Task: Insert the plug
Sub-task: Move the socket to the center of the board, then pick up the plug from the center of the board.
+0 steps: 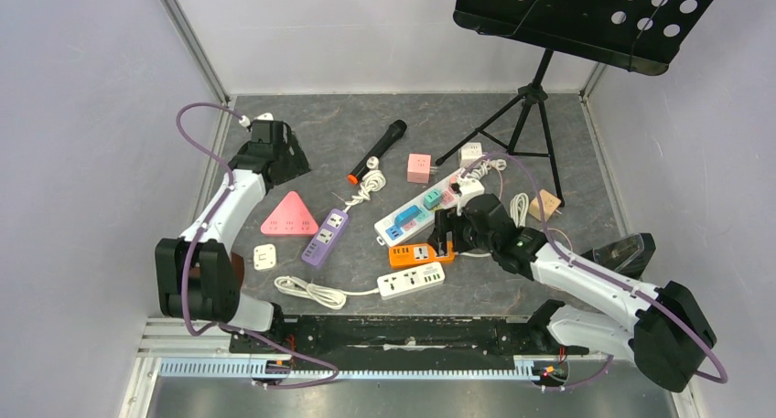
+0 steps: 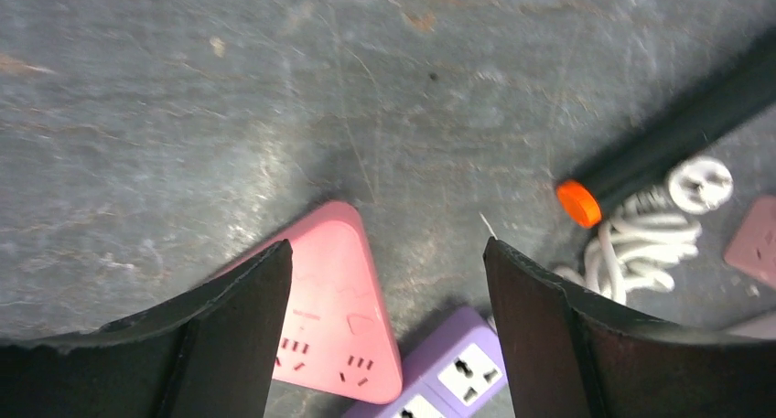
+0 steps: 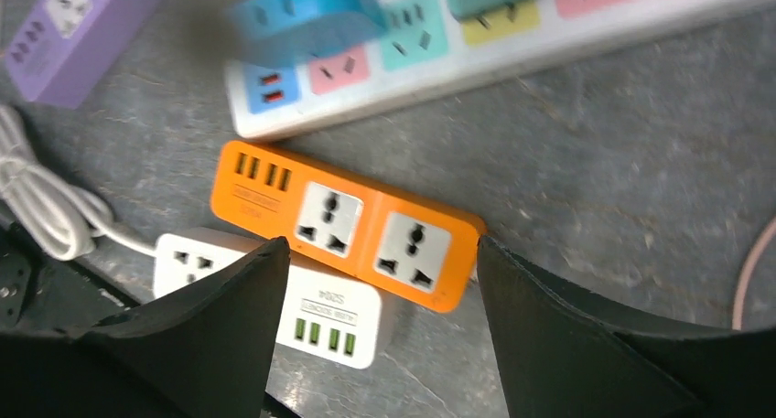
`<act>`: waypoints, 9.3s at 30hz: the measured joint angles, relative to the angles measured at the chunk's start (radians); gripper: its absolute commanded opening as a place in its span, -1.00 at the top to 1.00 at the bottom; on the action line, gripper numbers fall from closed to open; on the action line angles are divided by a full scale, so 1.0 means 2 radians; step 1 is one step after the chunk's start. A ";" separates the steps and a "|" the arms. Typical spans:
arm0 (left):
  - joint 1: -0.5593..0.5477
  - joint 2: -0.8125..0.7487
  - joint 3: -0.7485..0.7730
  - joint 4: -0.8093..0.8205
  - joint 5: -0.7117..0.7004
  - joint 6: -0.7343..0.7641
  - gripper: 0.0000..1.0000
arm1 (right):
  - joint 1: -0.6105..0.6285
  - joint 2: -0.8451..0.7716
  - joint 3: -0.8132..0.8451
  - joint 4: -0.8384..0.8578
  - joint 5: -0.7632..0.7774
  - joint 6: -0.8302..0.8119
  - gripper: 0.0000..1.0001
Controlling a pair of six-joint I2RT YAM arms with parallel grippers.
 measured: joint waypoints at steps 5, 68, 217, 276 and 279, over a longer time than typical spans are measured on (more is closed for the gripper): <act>-0.006 -0.024 -0.044 0.014 0.068 -0.013 -0.59 | 0.000 -0.014 -0.039 -0.020 0.052 0.043 -0.43; -0.090 -0.021 -0.057 0.065 0.139 -0.063 -0.52 | -0.075 0.400 0.482 -0.032 0.077 -0.133 -0.91; -0.168 -0.167 -0.062 0.159 0.661 0.377 0.96 | 0.014 0.013 0.163 0.162 -0.328 -0.245 -0.72; -0.171 -0.215 -0.038 -0.032 0.598 0.567 -0.61 | 0.032 0.040 0.186 0.100 -0.299 -0.267 1.00; -0.171 -0.215 -0.036 -0.043 0.589 0.567 -0.63 | 0.031 0.040 0.189 0.090 -0.295 -0.268 1.00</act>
